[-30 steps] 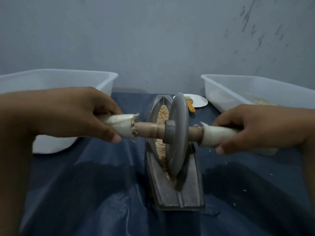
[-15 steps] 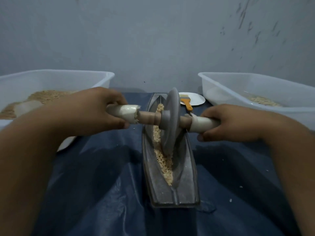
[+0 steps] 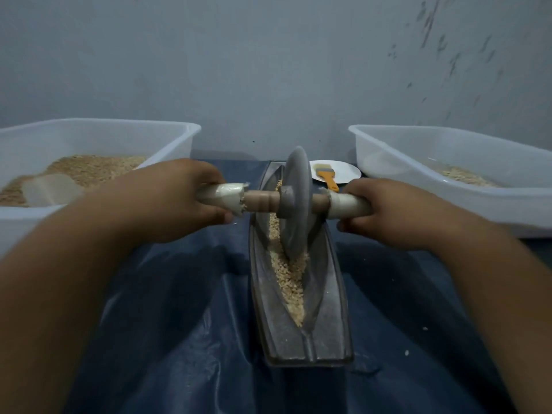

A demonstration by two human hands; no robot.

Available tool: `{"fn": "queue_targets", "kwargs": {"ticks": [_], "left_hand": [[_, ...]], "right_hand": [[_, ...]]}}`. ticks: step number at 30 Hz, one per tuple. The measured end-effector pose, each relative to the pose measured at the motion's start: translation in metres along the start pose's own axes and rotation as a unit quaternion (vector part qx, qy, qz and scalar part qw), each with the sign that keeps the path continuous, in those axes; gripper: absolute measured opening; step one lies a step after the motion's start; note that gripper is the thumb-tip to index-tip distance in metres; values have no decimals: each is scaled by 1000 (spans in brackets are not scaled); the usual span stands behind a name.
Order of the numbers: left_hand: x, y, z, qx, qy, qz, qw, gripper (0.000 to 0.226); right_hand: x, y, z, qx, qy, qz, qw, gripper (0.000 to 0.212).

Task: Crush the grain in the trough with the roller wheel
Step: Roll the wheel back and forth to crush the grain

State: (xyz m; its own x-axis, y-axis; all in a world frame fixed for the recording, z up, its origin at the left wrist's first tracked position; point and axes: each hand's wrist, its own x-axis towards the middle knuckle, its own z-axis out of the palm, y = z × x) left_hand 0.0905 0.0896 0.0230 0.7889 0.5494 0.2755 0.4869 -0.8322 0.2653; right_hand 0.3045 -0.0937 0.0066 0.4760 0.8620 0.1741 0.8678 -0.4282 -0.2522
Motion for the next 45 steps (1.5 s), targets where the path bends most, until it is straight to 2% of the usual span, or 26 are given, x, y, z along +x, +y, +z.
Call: {"fn": "queue_targets", "kwargs": {"ticks": [2, 4, 7, 9, 12, 14, 17, 19, 22, 24, 26, 28, 30, 32, 35, 37, 40, 43, 45], "left_hand": [[-3, 1, -1, 1, -15, 2, 1000, 33], [-8, -3, -12, -5, -42, 7, 999, 37], [-15, -11, -30, -26, -131, 34, 990, 62], [-20, -15, -38, -42, -178, 44, 982, 72], [-19, -15, -38, -47, -167, 48, 984, 75], [-14, -11, -29, -40, -120, 30, 991, 73], [-6, -1, -10, -32, -34, -8, 999, 44], [-4, 2, -4, -12, -23, -6, 1000, 32], [-10, -1, -16, -14, -76, -2, 997, 49], [-17, -6, -29, -5, -130, 16, 991, 62], [-22, -12, -38, -10, -171, 37, 984, 71], [-23, -14, -42, -20, -191, 47, 980, 73], [-20, -13, -39, -17, -175, 41, 984, 73], [-16, -7, -30, -9, -126, 26, 992, 67], [-10, 4, -13, -1, -36, -2, 999, 42], [-8, 8, -7, 9, -25, -8, 1000, 32], [-13, 5, -17, 5, -69, -19, 997, 45], [-21, -4, -33, 10, -151, 13, 988, 71], [-23, -9, -39, -6, -180, 32, 983, 76]], "right_hand": [[-4, 1, -7, -2, -31, 8, 999, 26], [-15, 1, -24, -3, -103, 15, 995, 41], [-31, 0, -44, 41, -206, -5, 978, 59], [-34, 2, -50, 86, -225, -16, 970, 61], [-29, 3, -45, 63, -203, -21, 977, 62], [-21, 1, -32, 33, -136, -12, 990, 53], [-7, -3, -9, 14, -28, 2, 1000, 30], [-3, -3, -4, 10, -17, 0, 1000, 25], [-10, 0, -18, 22, -78, -2, 997, 24], [-22, 2, -34, 35, -147, -15, 988, 32], [-32, 1, -47, 92, -224, -37, 969, 40], [-36, 0, -53, 145, -265, -51, 952, 41], [-33, 0, -49, 138, -241, -47, 959, 38], [-23, 2, -35, 74, -151, -27, 985, 35], [-8, -1, -10, 30, -26, -13, 999, 23], [-3, -2, -3, 24, -6, -16, 1000, 19], [-10, 1, -17, 30, -59, -15, 998, 25], [-27, 0, -39, 54, -174, -35, 983, 46], [-32, 0, -48, 108, -228, -46, 967, 52]]}}
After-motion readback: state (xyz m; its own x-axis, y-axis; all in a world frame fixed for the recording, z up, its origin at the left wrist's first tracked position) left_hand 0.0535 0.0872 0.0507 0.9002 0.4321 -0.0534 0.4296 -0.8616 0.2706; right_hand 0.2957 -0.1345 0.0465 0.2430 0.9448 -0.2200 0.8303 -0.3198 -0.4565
